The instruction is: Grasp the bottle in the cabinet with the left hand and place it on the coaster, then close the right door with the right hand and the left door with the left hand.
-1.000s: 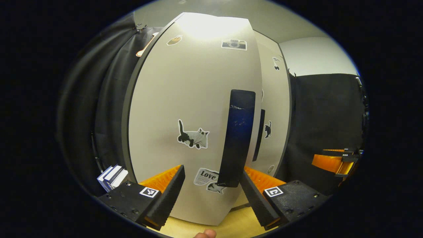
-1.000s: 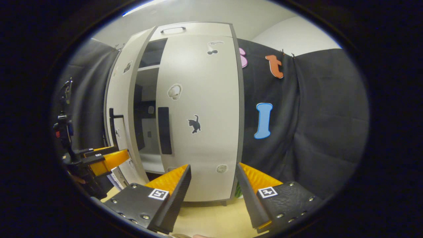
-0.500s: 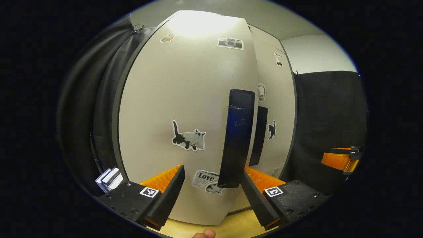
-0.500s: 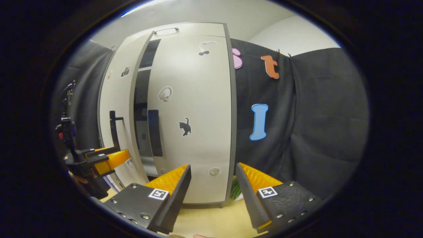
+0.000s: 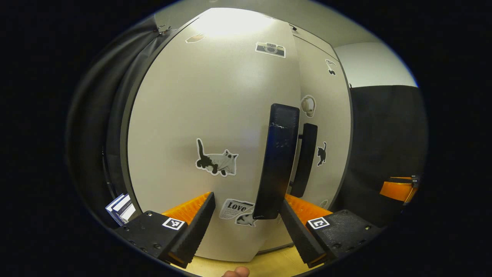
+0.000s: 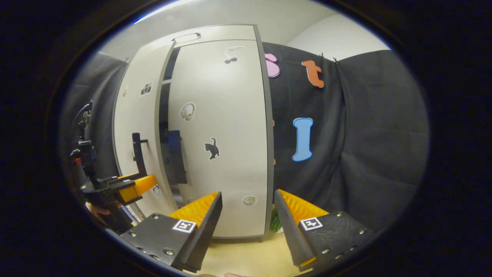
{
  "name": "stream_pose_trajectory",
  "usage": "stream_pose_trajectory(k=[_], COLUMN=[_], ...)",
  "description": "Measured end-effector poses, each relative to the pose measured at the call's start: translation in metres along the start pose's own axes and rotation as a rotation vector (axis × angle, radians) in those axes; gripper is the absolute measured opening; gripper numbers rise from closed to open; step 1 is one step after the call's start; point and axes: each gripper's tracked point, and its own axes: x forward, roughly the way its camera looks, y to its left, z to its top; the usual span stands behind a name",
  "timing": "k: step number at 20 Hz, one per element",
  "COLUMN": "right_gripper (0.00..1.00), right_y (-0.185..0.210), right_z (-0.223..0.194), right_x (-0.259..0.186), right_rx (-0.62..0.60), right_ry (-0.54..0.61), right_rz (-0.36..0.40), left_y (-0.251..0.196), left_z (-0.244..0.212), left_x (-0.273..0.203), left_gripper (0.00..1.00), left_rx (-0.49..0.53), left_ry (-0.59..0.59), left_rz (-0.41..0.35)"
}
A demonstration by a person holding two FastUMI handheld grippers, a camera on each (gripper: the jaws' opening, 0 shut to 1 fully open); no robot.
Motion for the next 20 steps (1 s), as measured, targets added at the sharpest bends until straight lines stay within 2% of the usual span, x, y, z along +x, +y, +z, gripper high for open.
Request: stream_pose_trajectory(k=[1, 4, 10, 11, 12, 20], right_gripper=[0.80, 0.80, 0.80, 0.83, 0.80, 0.80], right_y=[-0.001, -0.004, -0.014, -0.015, -0.016, -0.019], right_z=[0.001, 0.005, 0.005, 0.006, 0.007, 0.010], right_x=[0.000, -0.003, -0.007, -0.007, -0.007, -0.016], right_rx=[0.008, 0.023, 0.026, 0.028, 0.030, 0.014], right_ry=[-0.001, -0.013, -0.011, -0.014, -0.016, -0.016], right_rz=[0.002, -0.004, -0.013, -0.014, -0.015, 0.000], left_y=[0.000, 0.001, 0.001, 0.001, 0.001, 0.001], left_z=[0.000, -0.001, -0.001, -0.001, -0.001, 0.000], left_x=[0.000, 0.001, 0.004, 0.004, 0.004, 0.006], left_gripper=[1.00, 1.00, 1.00, 1.00, 1.00, 1.00], left_rx=[0.003, 0.014, 0.026, 0.028, 0.031, 0.045], left_ry=[0.000, 0.004, 0.010, 0.010, 0.009, 0.007], left_rz=[0.004, 0.013, 0.023, 0.024, 0.024, 0.037])
